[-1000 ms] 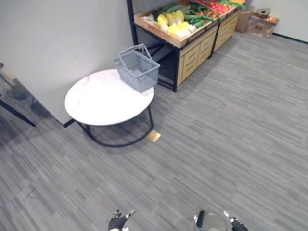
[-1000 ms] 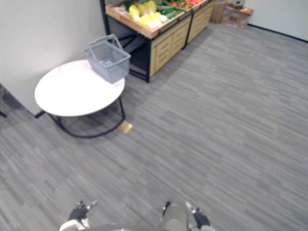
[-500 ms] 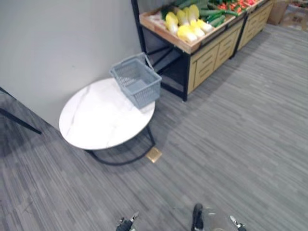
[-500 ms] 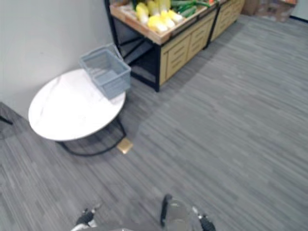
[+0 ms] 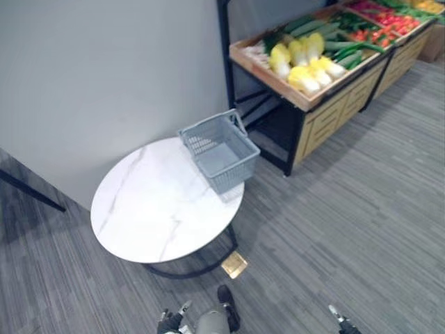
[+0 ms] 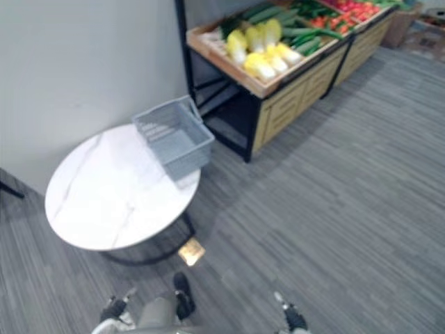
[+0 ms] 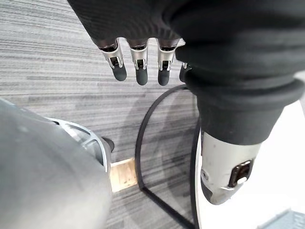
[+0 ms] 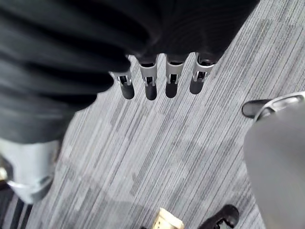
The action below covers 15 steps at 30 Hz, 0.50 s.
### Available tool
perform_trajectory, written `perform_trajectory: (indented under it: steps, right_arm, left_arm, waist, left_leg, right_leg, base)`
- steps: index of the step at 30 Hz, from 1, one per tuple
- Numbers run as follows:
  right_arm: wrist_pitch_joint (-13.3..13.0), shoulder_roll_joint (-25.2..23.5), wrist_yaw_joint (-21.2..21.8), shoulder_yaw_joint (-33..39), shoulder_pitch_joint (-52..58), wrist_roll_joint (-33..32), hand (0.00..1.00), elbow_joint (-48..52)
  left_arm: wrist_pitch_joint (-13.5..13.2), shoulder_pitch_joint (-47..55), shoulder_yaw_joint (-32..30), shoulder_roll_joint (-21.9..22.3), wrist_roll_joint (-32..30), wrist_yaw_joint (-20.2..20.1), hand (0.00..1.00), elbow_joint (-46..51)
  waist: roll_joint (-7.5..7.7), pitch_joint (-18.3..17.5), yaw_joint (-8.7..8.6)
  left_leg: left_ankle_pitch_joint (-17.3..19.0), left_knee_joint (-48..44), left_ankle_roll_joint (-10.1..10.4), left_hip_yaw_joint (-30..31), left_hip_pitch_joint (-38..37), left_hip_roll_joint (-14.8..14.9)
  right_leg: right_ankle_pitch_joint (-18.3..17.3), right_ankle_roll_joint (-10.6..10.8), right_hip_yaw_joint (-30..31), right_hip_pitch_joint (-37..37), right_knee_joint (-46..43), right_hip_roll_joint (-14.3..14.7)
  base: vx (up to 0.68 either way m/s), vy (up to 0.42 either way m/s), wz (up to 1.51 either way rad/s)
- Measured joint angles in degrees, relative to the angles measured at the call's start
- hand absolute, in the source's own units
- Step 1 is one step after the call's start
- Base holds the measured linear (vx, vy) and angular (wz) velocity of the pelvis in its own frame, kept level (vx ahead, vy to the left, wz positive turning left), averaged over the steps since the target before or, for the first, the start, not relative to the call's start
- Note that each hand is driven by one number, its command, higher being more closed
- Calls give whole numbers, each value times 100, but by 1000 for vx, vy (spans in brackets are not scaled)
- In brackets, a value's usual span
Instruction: Pick vegetable in the basket
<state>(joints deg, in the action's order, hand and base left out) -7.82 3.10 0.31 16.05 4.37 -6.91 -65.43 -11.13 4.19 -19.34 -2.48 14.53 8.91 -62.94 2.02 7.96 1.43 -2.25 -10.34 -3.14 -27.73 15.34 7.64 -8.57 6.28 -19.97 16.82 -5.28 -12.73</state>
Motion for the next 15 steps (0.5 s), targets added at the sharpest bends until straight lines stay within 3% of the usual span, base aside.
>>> perform_trajectory:
  steps: [2, 3, 4, 6, 8, 9, 10, 11, 12, 14, 15]
  right_arm:
    - [0, -90, 3, -19, 0, 1, 0, -109]
    - [2, -90, 1, 36, 15, 11, 0, -116]
    - [5, -86, 1, 97, 87, 17, 0, -127]
    - [8, -69, 1, 90, 195, 27, 0, -126]
    - [9, -67, 4, 101, 224, 28, 0, -110]
    - [10, -50, 9, 105, 234, 44, 0, -74]
    - [9, -41, 13, 133, 198, 68, 0, -71]
    - [10, -41, 16, 145, 159, 68, 0, -75]
    - [11, -38, 15, 147, 160, 68, 0, -77]
    - [12, -33, 15, 149, 175, 66, 0, -83]
    - [13, -33, 14, 149, 170, 65, 0, -86]
  left_arm:
    - [69, 32, 47, -238, -172, 63, 0, -167]
    - [91, 59, 72, -255, -194, 85, 0, -206]
    - [174, 117, 184, -352, -219, 99, 0, -261]
    - [235, 196, 525, -490, -219, 90, 0, -299]
    - [242, 202, 748, -520, -221, 78, 0, -311]
    - [243, 199, 800, -521, -232, 55, 0, -311]
    - [242, 195, 825, -518, -235, 4, 0, -310]
    - [243, 186, 827, -508, -235, -23, 0, -308]
    - [243, 180, 827, -503, -235, -33, 0, -304]
    - [243, 172, 773, -480, -238, -44, 0, -297]
    - [242, 175, 732, -466, -238, -43, 0, -297]
  waist:
    - [248, -140, 16]
    - [292, -127, 4]
    - [323, -95, -16]
    - [381, -73, -154]
    - [328, -44, -188]
    - [306, -51, -199]
    - [292, -47, -255]
    - [281, -47, -284]
    - [273, -45, -287]
    - [245, -45, -276]
    - [239, -41, -276]
  left_leg:
    - [305, -67, -99, 131, -184, -240]
    - [410, -31, -97, 198, -360, -304]
    - [558, 123, -102, 275, -786, -468]
    - [747, 277, -118, 622, -1509, -694]
    - [789, 525, -56, 807, -2008, -767]
    - [820, 668, -4, 854, -2212, -804]
    - [891, 845, 76, 1042, -2490, -841]
    - [961, 857, 129, 1225, -2548, -833]
    - [1007, 845, 169, 1342, -2564, -820]
    - [1164, 752, 341, 1821, -2563, -728]
    - [1208, 708, 406, 1973, -2549, -693]
  right_leg:
    - [658, 214, 392, -488, -1246, -283]
    - [916, 254, 489, -683, -1918, -400]
    - [1404, 205, 657, -1163, -3371, -679]
    - [1242, 188, 838, -1850, -5295, -782]
    - [706, 200, 833, -2275, -5653, -677]
    - [406, 122, 731, -2512, -5563, -639]
    - [65, 22, 466, -2828, -4919, -629]
    - [8, -36, 350, -2931, -4283, -598]
    - [7, -41, 338, -2971, -3762, -551]
    - [181, 86, 896, -2903, -1511, -248]
    - [306, 41, 1081, -2866, -1102, -207]
  base:
    - [563, 311, 39]
    - [557, 285, 49]
    - [535, 265, 58]
    - [519, 203, 86]
    - [431, 109, 72]
    - [478, 61, 86]
    - [432, -13, 98]
    - [420, -53, 96]
    - [336, -146, 96]
    - [339, -251, 104]
    - [379, -339, 109]
